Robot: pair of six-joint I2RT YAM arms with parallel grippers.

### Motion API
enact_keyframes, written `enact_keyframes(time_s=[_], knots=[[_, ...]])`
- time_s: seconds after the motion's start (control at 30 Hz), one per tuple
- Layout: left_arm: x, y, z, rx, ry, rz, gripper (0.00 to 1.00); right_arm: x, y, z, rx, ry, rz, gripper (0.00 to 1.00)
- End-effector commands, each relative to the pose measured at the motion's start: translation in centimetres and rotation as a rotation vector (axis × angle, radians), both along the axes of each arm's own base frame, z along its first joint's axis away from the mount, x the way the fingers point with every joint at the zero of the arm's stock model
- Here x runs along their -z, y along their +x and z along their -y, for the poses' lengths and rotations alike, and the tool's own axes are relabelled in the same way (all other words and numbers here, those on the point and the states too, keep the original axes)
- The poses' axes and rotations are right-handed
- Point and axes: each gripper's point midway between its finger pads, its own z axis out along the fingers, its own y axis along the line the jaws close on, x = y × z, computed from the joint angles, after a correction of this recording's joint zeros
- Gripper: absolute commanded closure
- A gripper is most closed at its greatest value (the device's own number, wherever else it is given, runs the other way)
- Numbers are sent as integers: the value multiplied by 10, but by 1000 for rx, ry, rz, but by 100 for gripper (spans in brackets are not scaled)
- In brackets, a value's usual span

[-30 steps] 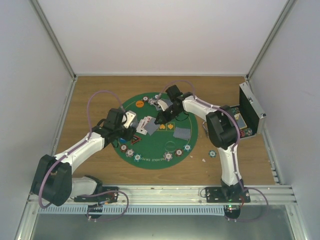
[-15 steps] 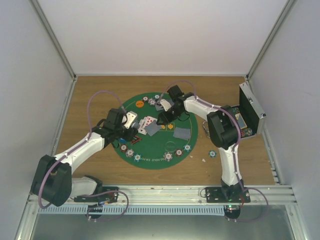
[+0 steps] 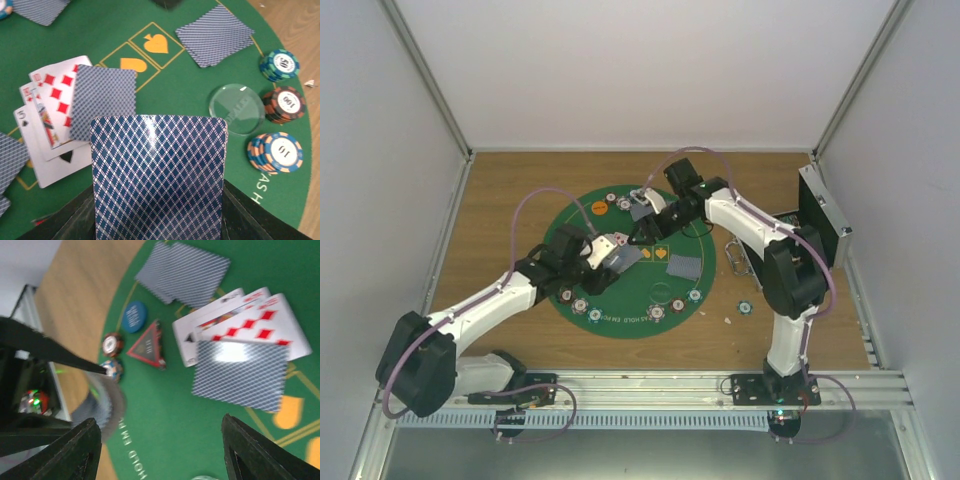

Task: Distribute texas hold em gaming equipment

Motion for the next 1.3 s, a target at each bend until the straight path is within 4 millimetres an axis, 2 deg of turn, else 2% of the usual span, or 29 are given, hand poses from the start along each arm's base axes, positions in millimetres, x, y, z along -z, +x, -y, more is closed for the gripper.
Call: enact_keyframes(time_s=[0.0, 0.17, 0.3, 0.67, 0.77, 0.97, 1.13, 1.27], knots=[[1, -8, 18, 76, -20, 11, 44, -9, -48, -9, -88, 55, -118, 32], [5, -15, 27, 115, -8, -1, 44, 0, -75, -19, -169, 52, -149, 32], [5, -18, 29, 122, -4, 2, 44, 13, -81, -24, -183, 9, -151, 36], [2, -21, 30, 128, 1, 17, 44, 46, -82, -26, -210, -143, -122, 45], [1, -21, 30, 127, 1, 22, 44, 53, -76, -23, -178, -184, -112, 48], [0, -20, 29, 122, 6, 30, 44, 55, -72, -20, -146, -212, -116, 48], [1, -20, 29, 122, 7, 29, 44, 62, -72, -6, -122, -257, -120, 50], [2, -20, 29, 121, 10, 27, 44, 57, -65, 4, -93, -245, -119, 50]])
